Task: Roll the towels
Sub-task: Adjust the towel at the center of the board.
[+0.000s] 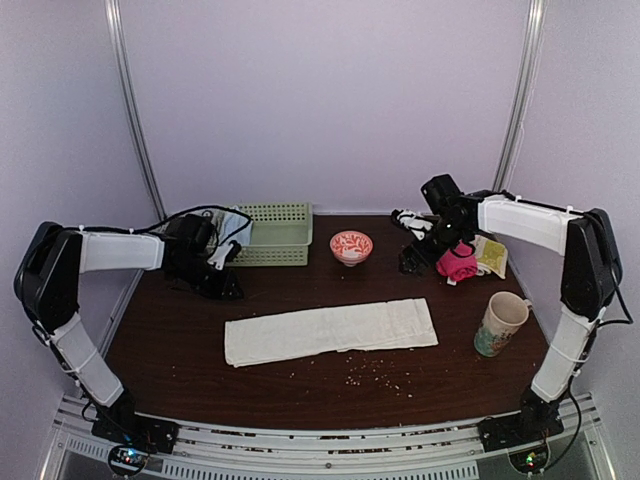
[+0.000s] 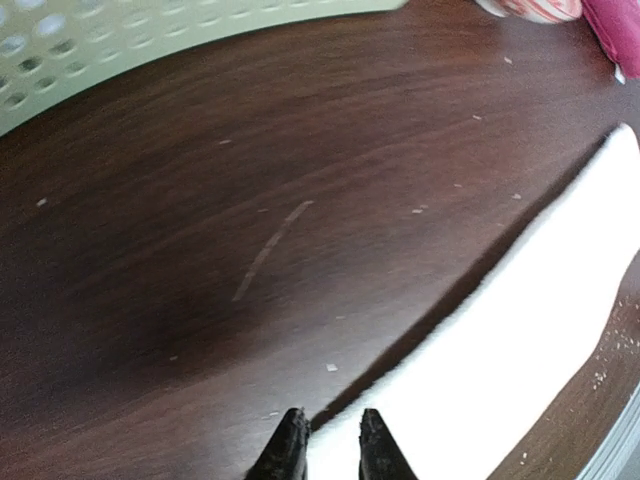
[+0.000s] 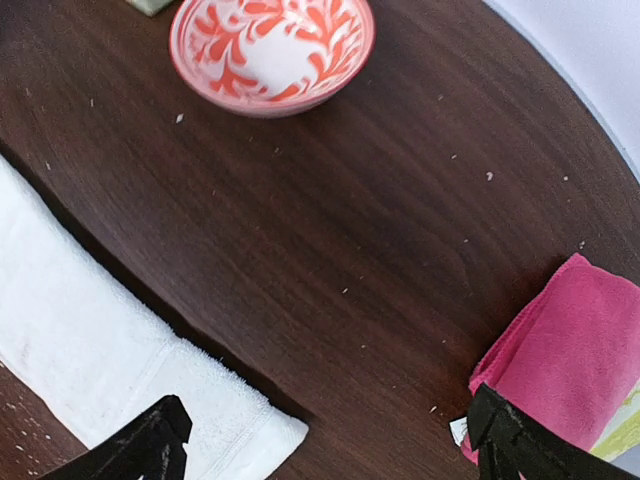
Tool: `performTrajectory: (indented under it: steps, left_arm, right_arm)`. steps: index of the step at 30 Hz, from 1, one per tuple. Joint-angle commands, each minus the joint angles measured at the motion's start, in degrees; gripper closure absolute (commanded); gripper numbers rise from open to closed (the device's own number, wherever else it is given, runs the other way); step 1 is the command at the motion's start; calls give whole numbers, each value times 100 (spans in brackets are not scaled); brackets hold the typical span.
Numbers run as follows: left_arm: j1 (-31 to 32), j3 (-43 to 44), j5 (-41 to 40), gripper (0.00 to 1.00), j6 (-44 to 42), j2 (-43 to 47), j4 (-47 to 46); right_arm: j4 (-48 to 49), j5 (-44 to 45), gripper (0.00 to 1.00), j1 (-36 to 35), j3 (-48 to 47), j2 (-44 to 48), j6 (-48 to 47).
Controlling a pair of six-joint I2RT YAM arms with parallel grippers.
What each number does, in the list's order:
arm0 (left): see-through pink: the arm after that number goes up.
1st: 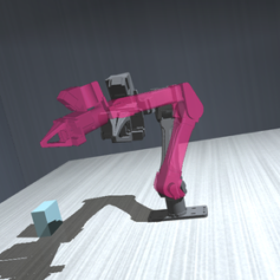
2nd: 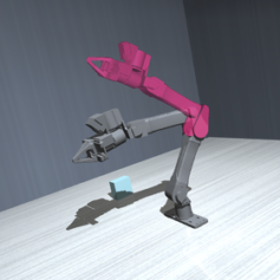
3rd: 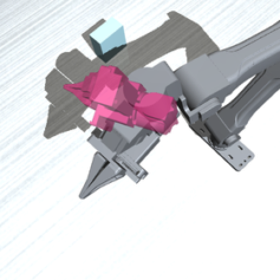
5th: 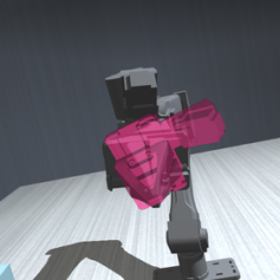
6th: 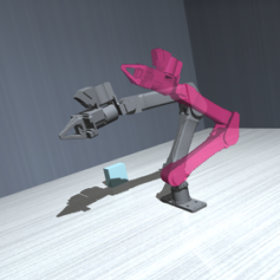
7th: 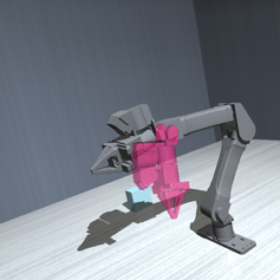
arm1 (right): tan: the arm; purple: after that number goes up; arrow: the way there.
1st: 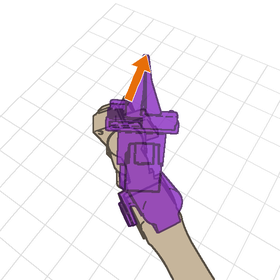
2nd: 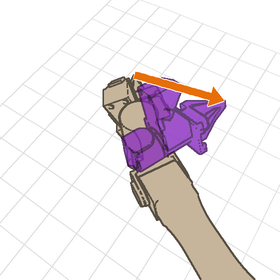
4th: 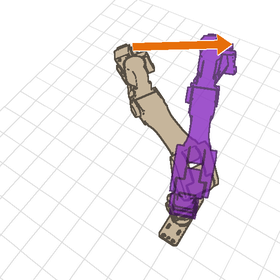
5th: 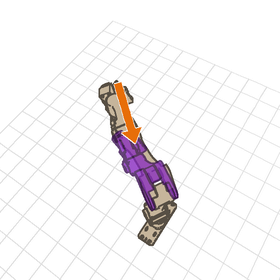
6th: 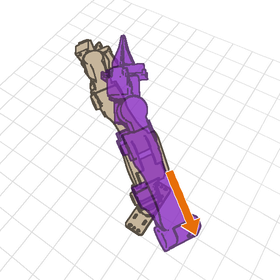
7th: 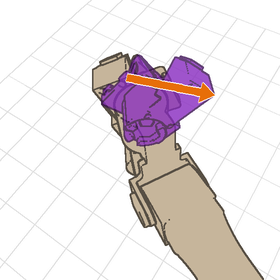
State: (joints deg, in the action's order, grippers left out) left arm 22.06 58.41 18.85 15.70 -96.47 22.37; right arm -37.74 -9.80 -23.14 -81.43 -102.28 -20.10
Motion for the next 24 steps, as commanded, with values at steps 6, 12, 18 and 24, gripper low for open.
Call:
performTrajectory:
  steps: [6, 12, 18, 24]
  left_arm:
    - [606, 268, 94, 87, 53, -249, -142]
    - [609, 46, -418, 100, 222, -450, -45]
    - [613, -237, -744, 100, 359, -514, -45]
    - [605, -420, -1242, 100, 424, -764, -51]
  right_arm:
    - [-1667, -2439, 54, 425, -791, -682, -523]
    - [-1468, -1786, 77, 197, 35, -668, -608]
    - [-1446, -1141, 78, 143, 212, -855, -531]
    - [-1031, -313, 79, 116, 311, -1277, -422]
